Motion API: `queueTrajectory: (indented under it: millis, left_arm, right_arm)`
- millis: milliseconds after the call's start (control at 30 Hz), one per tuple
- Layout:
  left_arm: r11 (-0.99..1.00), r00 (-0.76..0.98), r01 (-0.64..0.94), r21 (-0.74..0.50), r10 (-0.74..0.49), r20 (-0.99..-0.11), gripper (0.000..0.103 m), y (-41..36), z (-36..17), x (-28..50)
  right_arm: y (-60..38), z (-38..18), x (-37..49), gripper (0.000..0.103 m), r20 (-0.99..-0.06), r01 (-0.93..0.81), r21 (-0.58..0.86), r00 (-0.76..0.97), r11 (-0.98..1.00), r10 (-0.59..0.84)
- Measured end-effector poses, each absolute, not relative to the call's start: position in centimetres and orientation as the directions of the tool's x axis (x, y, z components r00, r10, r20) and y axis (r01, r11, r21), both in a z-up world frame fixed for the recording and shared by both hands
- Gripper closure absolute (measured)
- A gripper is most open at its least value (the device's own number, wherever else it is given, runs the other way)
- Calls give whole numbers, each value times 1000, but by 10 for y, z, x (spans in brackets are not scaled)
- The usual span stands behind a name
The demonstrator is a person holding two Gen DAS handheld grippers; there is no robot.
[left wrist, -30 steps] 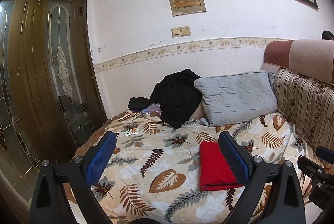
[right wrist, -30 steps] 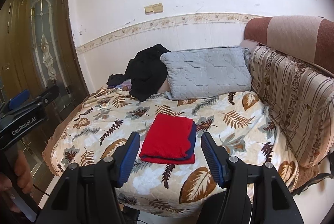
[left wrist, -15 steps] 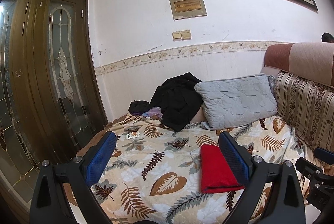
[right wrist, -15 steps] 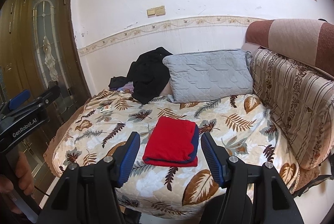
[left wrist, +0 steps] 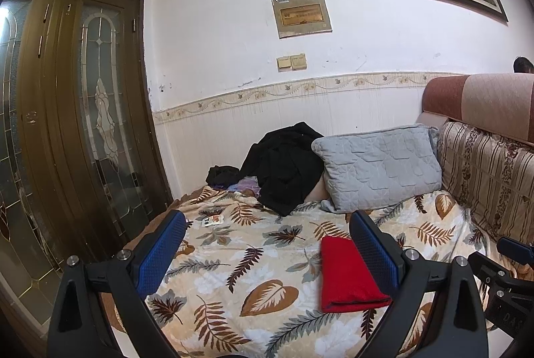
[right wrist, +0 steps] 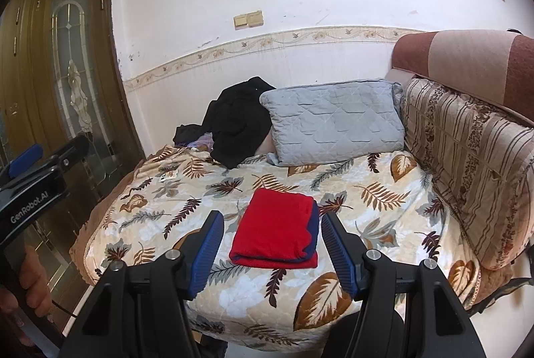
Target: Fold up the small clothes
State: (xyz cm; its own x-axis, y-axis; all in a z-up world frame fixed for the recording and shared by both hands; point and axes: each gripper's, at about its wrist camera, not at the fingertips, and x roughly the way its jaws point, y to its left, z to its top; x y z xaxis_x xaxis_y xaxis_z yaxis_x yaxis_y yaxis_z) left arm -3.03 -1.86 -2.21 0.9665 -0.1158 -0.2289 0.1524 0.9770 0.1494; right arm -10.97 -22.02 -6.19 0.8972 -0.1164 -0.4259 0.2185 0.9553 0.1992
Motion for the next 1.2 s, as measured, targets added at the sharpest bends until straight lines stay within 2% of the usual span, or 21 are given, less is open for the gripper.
queueTrajectory:
  millis: [1200]
  left_arm:
    - [979, 966, 147, 138, -112, -235, 5, -10, -27, -15]
  right_arm:
    - [-216, -64, -92, 38, -428, 219, 200, 896, 955, -116]
